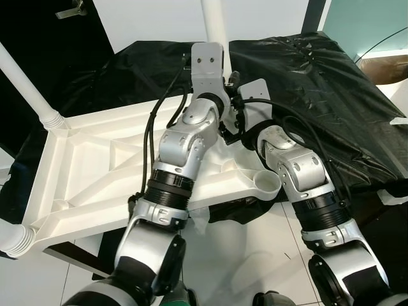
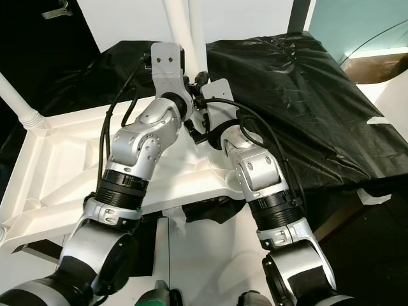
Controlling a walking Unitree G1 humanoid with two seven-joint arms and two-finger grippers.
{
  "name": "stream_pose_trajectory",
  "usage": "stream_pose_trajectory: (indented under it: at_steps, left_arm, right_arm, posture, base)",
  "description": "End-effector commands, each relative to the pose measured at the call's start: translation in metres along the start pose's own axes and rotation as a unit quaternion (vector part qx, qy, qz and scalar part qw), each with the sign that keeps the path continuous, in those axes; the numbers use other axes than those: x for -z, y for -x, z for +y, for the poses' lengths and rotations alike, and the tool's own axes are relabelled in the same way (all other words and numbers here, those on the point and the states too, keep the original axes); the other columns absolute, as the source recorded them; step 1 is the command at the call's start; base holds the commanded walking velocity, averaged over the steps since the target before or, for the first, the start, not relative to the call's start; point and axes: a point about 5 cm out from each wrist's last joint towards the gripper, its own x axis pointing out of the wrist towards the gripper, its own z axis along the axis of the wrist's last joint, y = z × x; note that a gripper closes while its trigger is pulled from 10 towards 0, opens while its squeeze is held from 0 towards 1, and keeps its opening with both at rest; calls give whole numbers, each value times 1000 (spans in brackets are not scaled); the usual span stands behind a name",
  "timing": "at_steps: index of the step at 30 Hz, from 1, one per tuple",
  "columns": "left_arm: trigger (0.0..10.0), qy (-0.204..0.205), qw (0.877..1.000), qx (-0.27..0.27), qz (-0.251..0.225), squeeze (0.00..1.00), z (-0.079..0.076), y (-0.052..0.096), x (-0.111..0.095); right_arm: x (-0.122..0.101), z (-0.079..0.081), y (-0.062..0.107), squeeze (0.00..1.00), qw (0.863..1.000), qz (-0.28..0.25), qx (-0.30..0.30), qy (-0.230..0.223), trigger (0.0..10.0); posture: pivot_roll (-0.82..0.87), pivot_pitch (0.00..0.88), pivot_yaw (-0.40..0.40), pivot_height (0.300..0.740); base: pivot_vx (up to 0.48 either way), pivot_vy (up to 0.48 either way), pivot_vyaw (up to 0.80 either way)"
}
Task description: Building children table
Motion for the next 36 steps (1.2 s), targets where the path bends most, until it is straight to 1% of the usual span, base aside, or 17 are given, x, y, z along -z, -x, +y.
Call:
stream_pose_trajectory:
  at_steps: [1, 3, 9, 16, 20, 21, 26, 27, 28, 29, 30, 31, 32, 33, 34, 35, 36]
  left_arm:
    - [10000, -5, 1000, 15, -15, 0, -13, 1, -10]
    - [10000, -5, 1000, 16, -15, 0, -14, 2, -10]
    - [10000, -9, 1000, 21, -15, 0, -21, 2, -10]
    - [10000, -3, 1000, 24, -20, 0, -26, 2, -14]
    - [10000, -2, 999, 27, -21, 0, -28, 3, -15]
    - [10000, 0, 999, 32, -23, 0, -31, 3, -16]
    - [10000, 4, 999, 38, -25, 0, -35, 2, -19]
    - [10000, 6, 999, 40, -26, 0, -35, 2, -19]
    - [10000, 5, 999, 42, -28, 0, -36, 2, -20]
    - [10000, 5, 999, 42, -28, 0, -36, 2, -20]
    - [10000, 1, 998, 53, -42, 0, -39, 4, -25]
    - [10000, 1, 998, 53, -42, 0, -39, 4, -25]
    - [10000, -2, 997, 58, -48, 0, -40, 4, -26]
    - [10000, -7, 996, 65, -57, 0, -41, 5, -28]
    - [10000, -7, 996, 65, -57, 0, -41, 5, -28]
    - [10000, -9, 994, 82, -73, 0, -43, 7, -31]
    - [10000, -9, 993, 87, -77, 0, -44, 8, -31]
  right_arm:
    - [10, 1, -5, 0, 1000, 16, 14, -1, 10000]
    - [10, 1, -6, 0, 1000, 15, 17, -1, 10000]
    - [21, 5, -17, 0, 999, 19, 27, -2, 10000]
    - [29, 5, -26, 0, 999, 18, 33, -5, 10000]
    - [31, 6, -29, 0, 999, 19, 29, -4, 10000]
    - [34, 8, -33, 0, 999, 20, 27, -2, 10000]
    - [40, 11, -38, 0, 999, 26, 22, 0, 10000]
    - [41, 11, -39, 0, 999, 28, 21, -2, 6275]
    - [42, 12, -40, 0, 999, 30, 20, -6, 4549]
    - [42, 12, -40, 0, 999, 30, 20, -6, 4549]
    - [43, 11, -40, 0, 999, 25, 15, -24, 8627]
    - [43, 11, -40, 0, 999, 25, 15, -24, 8627]
    - [43, 11, -40, 0, 999, 22, 12, -33, 8627]
    - [42, 10, -40, 0, 999, 16, 8, -35, 10000]
    - [42, 10, -40, 0, 999, 16, 8, -35, 10000]
    - [41, 6, -39, 0, 999, 1, 8, -47, 10000]
    - [41, 5, -38, 0, 999, -3, 8, -51, 10000]
  posture:
    - [63, 56, 40, 740]
    - [63, 56, 40, 740]
    - [69, 48, 41, 740]
    - [72, 42, 40, 740]
    - [73, 41, 37, 740]
    - [72, 44, 37, 740]
    - [74, 45, 36, 740]
    - [74, 45, 36, 740]
    - [77, 43, 38, 740]
    - [77, 43, 38, 740]
    - [81, 41, 35, 740]
    - [81, 41, 35, 740]
    - [81, 41, 35, 740]
    - [82, 39, 33, 740]
    - [82, 39, 33, 740]
    - [82, 39, 33, 740]
    - [82, 39, 33, 740]
  base:
    - [0, 0, 0]
    - [0, 0, 0]
    - [0, 0, 0]
    - [0, 0, 0]
    - [0, 0, 0]
    - [0, 0, 0]
    - [0, 0, 0]
    - [0, 0, 0]
    - [0, 0, 0]
    - [0, 0, 0]
    - [0, 0, 0]
    - [0, 0, 0]
    - [0, 0, 0]
    - [0, 0, 0]
    - [0, 0, 0]
    - [0, 0, 0]
    - [0, 0, 0]
